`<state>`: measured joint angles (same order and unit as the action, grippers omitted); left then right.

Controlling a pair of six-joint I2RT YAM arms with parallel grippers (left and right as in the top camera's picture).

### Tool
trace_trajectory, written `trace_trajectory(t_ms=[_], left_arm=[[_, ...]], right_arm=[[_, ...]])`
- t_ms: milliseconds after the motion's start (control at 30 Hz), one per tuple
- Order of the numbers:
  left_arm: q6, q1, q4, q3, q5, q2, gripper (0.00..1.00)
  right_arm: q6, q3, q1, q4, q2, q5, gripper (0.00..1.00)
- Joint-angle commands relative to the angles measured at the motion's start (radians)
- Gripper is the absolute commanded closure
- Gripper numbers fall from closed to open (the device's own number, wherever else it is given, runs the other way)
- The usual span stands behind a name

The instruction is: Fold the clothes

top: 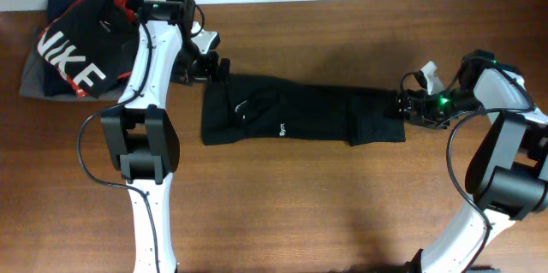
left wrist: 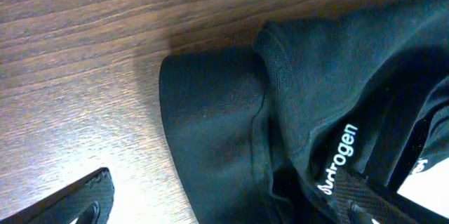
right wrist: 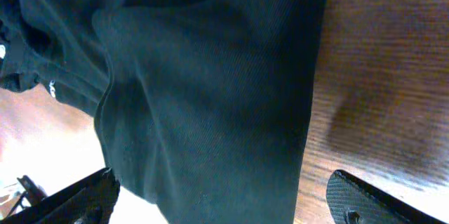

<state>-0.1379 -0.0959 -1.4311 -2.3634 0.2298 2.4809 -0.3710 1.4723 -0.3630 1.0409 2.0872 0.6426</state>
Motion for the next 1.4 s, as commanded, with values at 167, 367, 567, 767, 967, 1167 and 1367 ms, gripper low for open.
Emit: trace_trajectory(t_ms=[167, 367, 567, 767, 967, 1167, 1367], left_arm=[[-0.013, -0.002, -0.002, 0.005, 0.014, 0.012, 0.01], [-0.013, -0.002, -0.003, 0.005, 0.014, 0.012, 0.01], [-0.013, -0.002, -0.002, 0.005, 0.014, 0.012, 0.01], [-0.013, -0.002, -0.002, 0.005, 0.014, 0.012, 0.01], [-0.013, -0.002, -0.002, 0.005, 0.014, 0.012, 0.01], [-0.013, -0.002, -0.012, 0.005, 0.014, 0.012, 0.01], [-0.013, -0.002, -0.001, 0.005, 0.014, 0.012, 0.01]], right_arm=[[-0.014, -0.01, 0.002, -0.01, 0.098, 0.111, 0.01], [-0.014, -0.01, 0.002, -0.001, 0.14, 0.117, 0.01], [-0.014, -0.01, 0.002, 0.018, 0.143, 0.117, 0.5], [0.014, -0.01, 0.002, 0.009, 0.143, 0.117, 0.75], [0.094, 0.057, -0.027, 0.027, 0.138, 0.1, 0.96], [0.148, 0.202, -0.086, 0.156, 0.111, -0.066, 0.96], [0.197, 0.356, -0.088, 0.281, 0.061, -0.238, 0.96]])
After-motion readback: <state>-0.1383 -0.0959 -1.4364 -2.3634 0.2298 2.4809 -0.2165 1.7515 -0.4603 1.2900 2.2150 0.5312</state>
